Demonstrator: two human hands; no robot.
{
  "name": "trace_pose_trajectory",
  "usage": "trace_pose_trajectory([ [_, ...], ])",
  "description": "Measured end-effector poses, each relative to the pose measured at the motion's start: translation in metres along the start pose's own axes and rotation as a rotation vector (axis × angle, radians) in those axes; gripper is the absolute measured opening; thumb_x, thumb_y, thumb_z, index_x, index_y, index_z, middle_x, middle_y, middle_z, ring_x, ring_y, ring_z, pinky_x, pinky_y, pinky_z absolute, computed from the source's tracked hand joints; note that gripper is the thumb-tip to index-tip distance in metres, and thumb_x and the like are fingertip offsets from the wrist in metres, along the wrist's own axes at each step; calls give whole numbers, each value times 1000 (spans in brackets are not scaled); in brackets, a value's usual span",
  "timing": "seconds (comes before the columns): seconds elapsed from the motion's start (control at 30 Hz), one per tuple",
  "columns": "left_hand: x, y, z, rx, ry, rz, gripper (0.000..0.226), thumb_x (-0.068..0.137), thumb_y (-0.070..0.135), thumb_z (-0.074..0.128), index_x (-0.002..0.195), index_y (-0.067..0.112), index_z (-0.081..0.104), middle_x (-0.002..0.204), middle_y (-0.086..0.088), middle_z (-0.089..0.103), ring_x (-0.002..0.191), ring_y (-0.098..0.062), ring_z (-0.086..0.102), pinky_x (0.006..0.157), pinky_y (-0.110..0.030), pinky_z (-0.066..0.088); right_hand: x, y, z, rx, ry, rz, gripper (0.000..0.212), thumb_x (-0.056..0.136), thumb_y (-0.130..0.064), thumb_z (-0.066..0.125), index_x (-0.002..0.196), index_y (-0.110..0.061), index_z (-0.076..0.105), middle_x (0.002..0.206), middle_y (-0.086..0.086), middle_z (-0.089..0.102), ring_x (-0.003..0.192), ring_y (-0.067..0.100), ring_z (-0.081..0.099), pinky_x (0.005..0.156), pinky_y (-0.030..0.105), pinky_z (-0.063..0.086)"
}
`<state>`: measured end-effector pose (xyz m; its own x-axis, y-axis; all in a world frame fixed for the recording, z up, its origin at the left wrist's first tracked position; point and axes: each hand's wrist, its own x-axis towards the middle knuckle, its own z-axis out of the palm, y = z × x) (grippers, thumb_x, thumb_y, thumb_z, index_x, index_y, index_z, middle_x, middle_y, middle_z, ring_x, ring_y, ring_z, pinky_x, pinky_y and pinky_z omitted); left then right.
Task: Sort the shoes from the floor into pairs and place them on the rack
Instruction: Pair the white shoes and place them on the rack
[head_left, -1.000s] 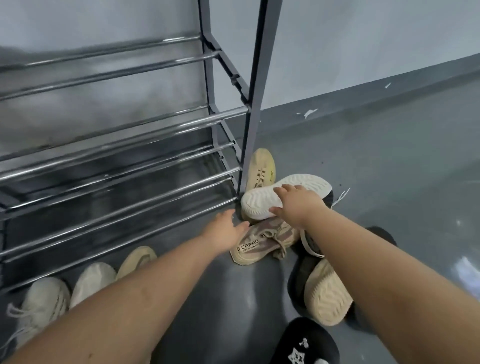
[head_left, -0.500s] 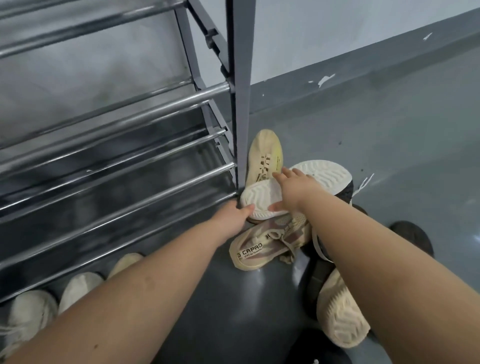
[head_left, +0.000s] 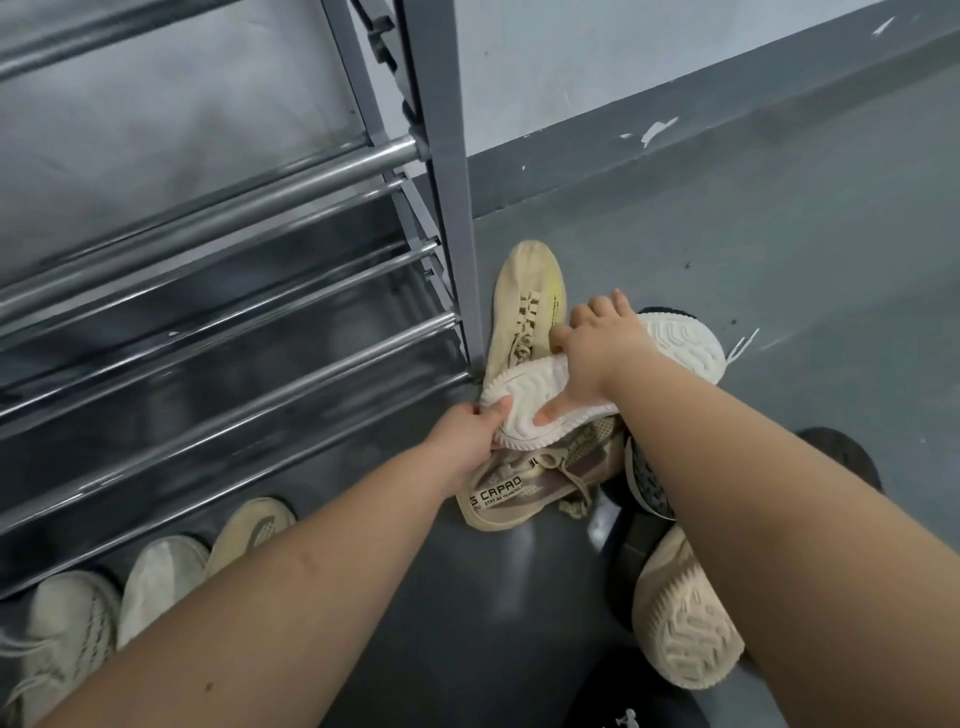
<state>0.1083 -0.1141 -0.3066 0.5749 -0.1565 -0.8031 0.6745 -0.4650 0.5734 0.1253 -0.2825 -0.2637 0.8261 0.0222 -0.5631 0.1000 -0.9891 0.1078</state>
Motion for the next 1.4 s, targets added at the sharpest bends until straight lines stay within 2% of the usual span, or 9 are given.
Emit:
trace_pose_trajectory([
  [0.17, -23, -9, -8, -4, -72, 86, 24, 96, 36, 48, 109, 17, 53, 108, -2, 63, 104, -21, 62, 97, -34, 48, -11, -8, -11, 227, -45, 45, 92, 59, -84, 58, 121, -16, 47, 116, 3, 62, 113, 28, 54, 111, 45, 26],
  [0.3, -50, -18, -39, -15, -37, 156, 32, 96, 32, 50, 119, 11, 56, 114, -6, 64, 102, -21, 62, 93, -34, 50, -34, -34, -17, 321, -104, 62, 101, 60, -88, 50, 131, -16, 48, 128, 5, 57, 116, 27, 53, 96, 40, 44],
  [0.47, -104, -37, -91, -174, 7, 209, 9, 96, 27, 50, 97, 22, 57, 109, -4, 62, 102, -21, 60, 83, -36, 54, -71, -89, -41, 432, -31, -43, 93, 72, -81, 47, 136, -15, 48, 136, 6, 52, 122, 27, 49, 97, 37, 41],
  [0.7, -191, -87, -167, -258, 127, 337, 14, 97, 25, 48, 106, 17, 56, 104, -4, 65, 89, -16, 64, 70, -29, 58, -128, -185, -55, 580, 101, -141, 76, 78, -76, 45, 130, -20, 54, 119, 4, 49, 104, 21, 52, 81, 28, 37],
  [1.0, -275, -123, -233, -214, 215, 550, 21, 94, 28, 53, 113, 22, 59, 108, 1, 67, 97, -14, 65, 82, -33, 56, -181, -263, -77, 682, 200, -213, 55, 81, -73, 43, 99, -26, 66, 98, 0, 58, 90, 17, 55, 75, 28, 38],
  [1.13, -291, -135, -236, -139, 337, 634, 24, 91, 29, 58, 115, 24, 58, 113, 1, 64, 103, -15, 63, 94, -37, 51, -198, -285, -70, 803, 293, -80, 79, 70, -84, 38, 115, -26, 66, 118, 2, 61, 106, 19, 58, 93, 37, 46],
  [1.23, -294, -143, -233, -66, 476, 652, 42, 85, 37, 65, 123, 22, 58, 118, 0, 59, 107, -14, 58, 98, -36, 48, -215, -297, -73, 849, 383, 110, 69, 82, -72, 42, 123, -19, 59, 127, 6, 56, 115, 26, 55, 99, 40, 43],
  [1.3, -301, -142, -229, -38, 549, 684, 43, 82, 36, 69, 122, 25, 58, 115, 3, 54, 104, -13, 54, 95, -31, 45, -227, -305, -81, 1069, 211, 205, 73, 82, -73, 42, 121, -13, 58, 119, 8, 62, 108, 27, 59, 92, 36, 46],
  [1.4, -311, -137, -225, 26, 575, 778, 43, 77, 29, 75, 117, 28, 60, 105, 7, 50, 100, -11, 52, 89, -24, 41, -241, -319, -94, 1736, -320, 205, 83, 75, -83, 39, 109, -10, 60, 101, 10, 62, 88, 24, 62, 75, 36, 52],
])
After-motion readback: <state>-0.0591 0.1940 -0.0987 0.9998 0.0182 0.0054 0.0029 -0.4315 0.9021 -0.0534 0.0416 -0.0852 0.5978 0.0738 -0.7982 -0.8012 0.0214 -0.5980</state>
